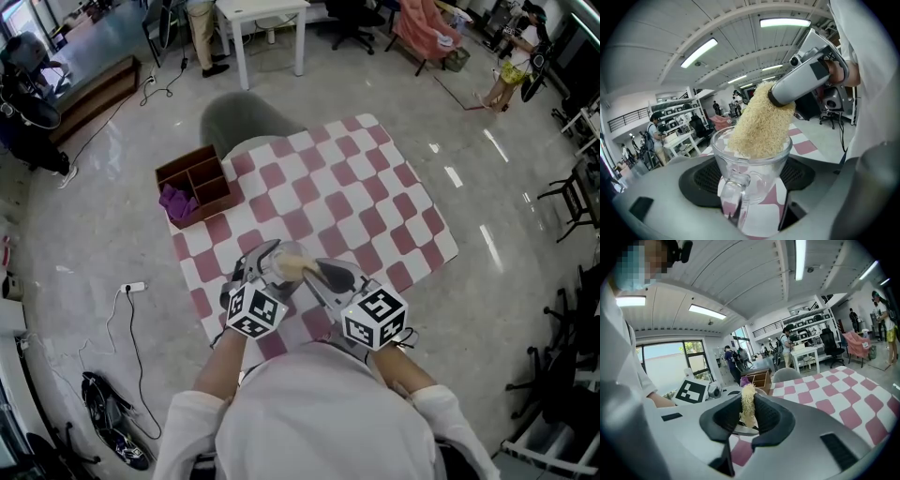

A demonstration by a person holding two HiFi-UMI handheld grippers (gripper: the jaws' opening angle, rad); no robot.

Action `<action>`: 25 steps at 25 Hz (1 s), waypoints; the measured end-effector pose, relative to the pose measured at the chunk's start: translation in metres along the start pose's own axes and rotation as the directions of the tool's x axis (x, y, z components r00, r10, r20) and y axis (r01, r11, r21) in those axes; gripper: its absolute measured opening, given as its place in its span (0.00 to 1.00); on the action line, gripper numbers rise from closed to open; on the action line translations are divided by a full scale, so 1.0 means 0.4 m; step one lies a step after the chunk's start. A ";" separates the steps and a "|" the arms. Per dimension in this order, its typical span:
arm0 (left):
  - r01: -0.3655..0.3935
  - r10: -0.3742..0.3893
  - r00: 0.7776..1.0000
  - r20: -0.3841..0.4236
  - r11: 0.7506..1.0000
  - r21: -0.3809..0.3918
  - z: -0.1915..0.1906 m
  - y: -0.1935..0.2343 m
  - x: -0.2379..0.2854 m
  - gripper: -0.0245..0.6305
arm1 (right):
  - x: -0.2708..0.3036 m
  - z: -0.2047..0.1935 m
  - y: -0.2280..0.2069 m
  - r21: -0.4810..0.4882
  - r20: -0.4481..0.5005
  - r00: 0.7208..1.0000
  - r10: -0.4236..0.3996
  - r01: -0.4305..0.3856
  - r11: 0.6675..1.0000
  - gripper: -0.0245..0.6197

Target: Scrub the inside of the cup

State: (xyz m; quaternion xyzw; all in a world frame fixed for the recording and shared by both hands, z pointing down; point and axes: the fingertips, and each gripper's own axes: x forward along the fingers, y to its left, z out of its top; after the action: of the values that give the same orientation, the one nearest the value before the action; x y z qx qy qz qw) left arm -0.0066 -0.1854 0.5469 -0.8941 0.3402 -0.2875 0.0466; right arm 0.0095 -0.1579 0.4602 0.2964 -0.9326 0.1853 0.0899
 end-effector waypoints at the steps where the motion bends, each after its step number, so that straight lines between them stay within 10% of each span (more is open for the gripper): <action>1: -0.003 0.003 1.000 0.006 1.000 -0.008 0.001 0.001 0.003 0.60 | -0.005 0.003 -0.007 0.013 0.013 1.000 -0.008 0.008 1.000 0.17; 25: 0.026 0.017 0.987 0.159 0.964 -0.263 0.023 0.029 0.186 0.60 | -0.109 0.039 -0.223 0.139 0.124 0.982 -0.146 0.128 0.982 0.17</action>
State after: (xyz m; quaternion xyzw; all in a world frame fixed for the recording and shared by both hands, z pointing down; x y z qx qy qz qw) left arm 0.0365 -0.2427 0.5719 -0.9131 0.3688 -0.1672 -0.0468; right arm 0.0960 -0.2087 0.4600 0.3769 -0.8998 0.2190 0.0202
